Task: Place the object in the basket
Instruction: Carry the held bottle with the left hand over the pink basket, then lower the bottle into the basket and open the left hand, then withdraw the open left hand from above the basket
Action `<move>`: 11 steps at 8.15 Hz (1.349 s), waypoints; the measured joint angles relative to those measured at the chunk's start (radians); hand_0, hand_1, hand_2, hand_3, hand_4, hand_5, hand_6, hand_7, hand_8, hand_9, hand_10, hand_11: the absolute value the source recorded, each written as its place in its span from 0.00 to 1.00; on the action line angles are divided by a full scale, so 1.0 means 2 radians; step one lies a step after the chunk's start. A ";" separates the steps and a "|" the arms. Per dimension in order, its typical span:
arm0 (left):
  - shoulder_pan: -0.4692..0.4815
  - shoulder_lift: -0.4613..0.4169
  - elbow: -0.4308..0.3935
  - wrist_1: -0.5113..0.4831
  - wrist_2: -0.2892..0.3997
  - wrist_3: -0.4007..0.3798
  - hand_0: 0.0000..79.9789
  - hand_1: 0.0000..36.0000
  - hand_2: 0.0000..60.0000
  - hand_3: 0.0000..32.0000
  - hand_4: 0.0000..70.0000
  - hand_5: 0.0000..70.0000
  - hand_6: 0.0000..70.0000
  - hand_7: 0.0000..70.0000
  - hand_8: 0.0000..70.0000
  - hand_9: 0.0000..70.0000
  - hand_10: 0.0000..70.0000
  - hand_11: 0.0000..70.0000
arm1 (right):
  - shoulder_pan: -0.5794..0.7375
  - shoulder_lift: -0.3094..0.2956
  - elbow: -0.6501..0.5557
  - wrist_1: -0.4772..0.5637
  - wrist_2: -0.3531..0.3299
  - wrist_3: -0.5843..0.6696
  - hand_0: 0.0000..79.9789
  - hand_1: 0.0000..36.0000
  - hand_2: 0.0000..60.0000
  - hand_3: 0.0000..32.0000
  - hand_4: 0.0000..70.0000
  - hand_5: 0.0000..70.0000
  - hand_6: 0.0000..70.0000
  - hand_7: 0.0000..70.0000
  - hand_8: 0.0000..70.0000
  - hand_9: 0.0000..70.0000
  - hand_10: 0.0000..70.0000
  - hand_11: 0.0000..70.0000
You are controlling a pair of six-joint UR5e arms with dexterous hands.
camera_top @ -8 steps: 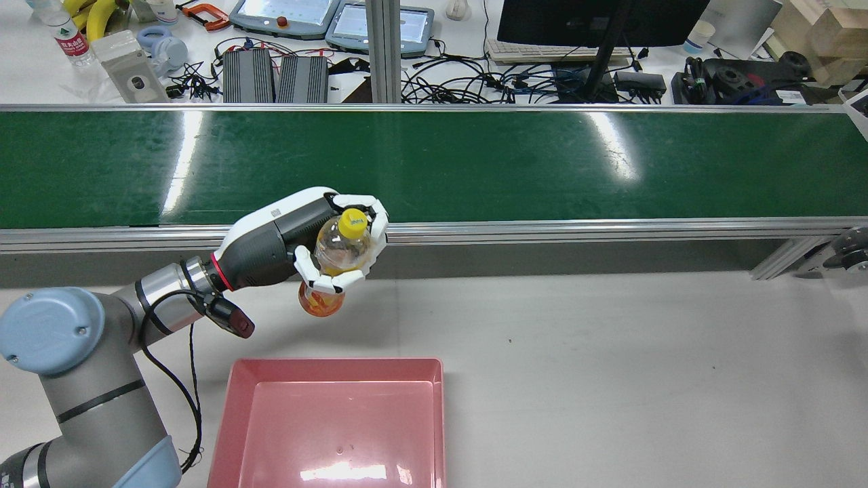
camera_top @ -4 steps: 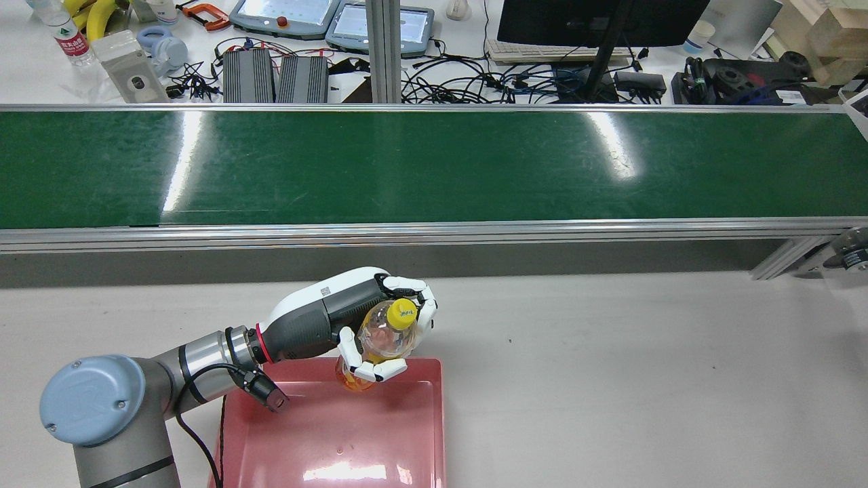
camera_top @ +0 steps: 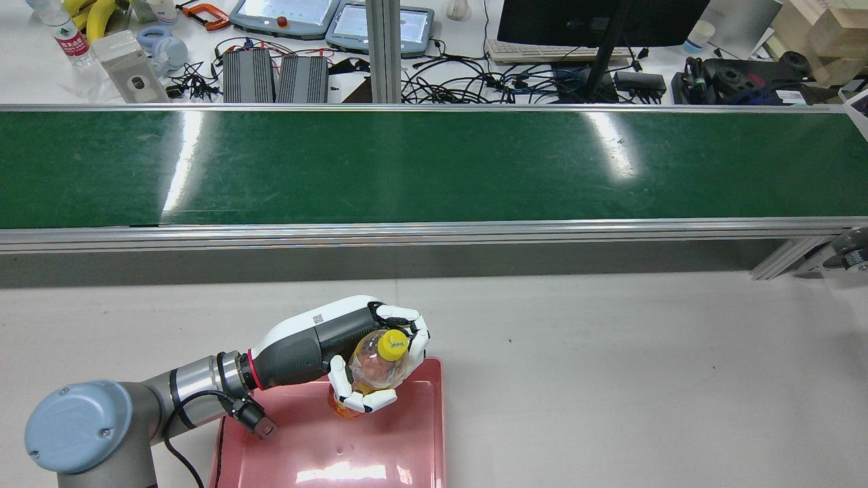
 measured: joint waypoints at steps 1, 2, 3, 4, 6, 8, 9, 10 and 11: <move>0.006 0.018 -0.011 -0.004 0.000 0.001 0.77 0.38 0.81 0.00 1.00 1.00 1.00 1.00 1.00 1.00 1.00 1.00 | 0.000 0.000 0.000 0.000 0.000 0.000 0.00 0.00 0.00 0.00 0.00 0.00 0.00 0.00 0.00 0.00 0.00 0.00; 0.011 0.042 -0.022 -0.013 0.000 0.002 0.72 0.27 0.24 0.00 1.00 1.00 1.00 1.00 0.97 1.00 1.00 1.00 | 0.000 0.000 0.000 0.000 0.000 0.000 0.00 0.00 0.00 0.00 0.00 0.00 0.00 0.00 0.00 0.00 0.00 0.00; 0.017 0.067 -0.029 -0.038 0.000 0.004 0.69 0.41 0.06 0.00 0.51 0.84 0.22 0.84 0.45 0.62 0.76 1.00 | 0.000 0.000 0.000 0.000 0.000 0.000 0.00 0.00 0.00 0.00 0.00 0.00 0.00 0.00 0.00 0.00 0.00 0.00; 0.023 0.089 -0.036 -0.061 -0.001 0.005 0.66 0.36 0.00 0.00 0.26 0.56 0.00 0.42 0.25 0.33 0.50 0.72 | 0.000 0.000 0.000 0.000 0.000 0.000 0.00 0.00 0.00 0.00 0.00 0.00 0.00 0.00 0.00 0.00 0.00 0.00; 0.030 0.130 -0.056 -0.098 -0.001 0.004 0.58 0.00 0.00 0.00 0.19 0.19 0.00 0.16 0.11 0.10 0.10 0.15 | 0.000 0.000 0.000 0.000 0.000 0.000 0.00 0.00 0.00 0.00 0.00 0.00 0.00 0.00 0.00 0.00 0.00 0.00; 0.033 0.147 -0.064 -0.126 -0.003 0.001 0.55 0.00 0.00 0.00 0.16 0.00 0.00 0.09 0.03 0.00 0.00 0.01 | 0.000 0.000 0.000 0.000 0.000 0.000 0.00 0.00 0.00 0.00 0.00 0.00 0.00 0.00 0.00 0.00 0.00 0.00; 0.032 0.149 -0.065 -0.132 -0.003 0.000 0.56 0.00 0.00 0.00 0.15 0.00 0.00 0.09 0.02 0.00 0.00 0.01 | 0.000 0.000 0.000 0.000 0.000 0.000 0.00 0.00 0.00 0.00 0.00 0.00 0.00 0.00 0.00 0.00 0.00 0.00; 0.031 0.149 -0.066 -0.134 -0.004 -0.002 0.56 0.00 0.00 0.00 0.15 0.00 0.00 0.08 0.02 0.00 0.00 0.00 | 0.000 0.000 0.000 0.000 0.000 0.000 0.00 0.00 0.00 0.00 0.00 0.00 0.00 0.00 0.00 0.00 0.00 0.00; 0.028 0.149 -0.066 -0.135 -0.004 -0.003 0.56 0.00 0.00 0.00 0.15 0.00 0.00 0.08 0.02 0.00 0.00 0.00 | 0.000 0.000 0.000 0.000 0.000 0.000 0.00 0.00 0.00 0.00 0.00 0.00 0.00 0.00 0.00 0.00 0.00 0.00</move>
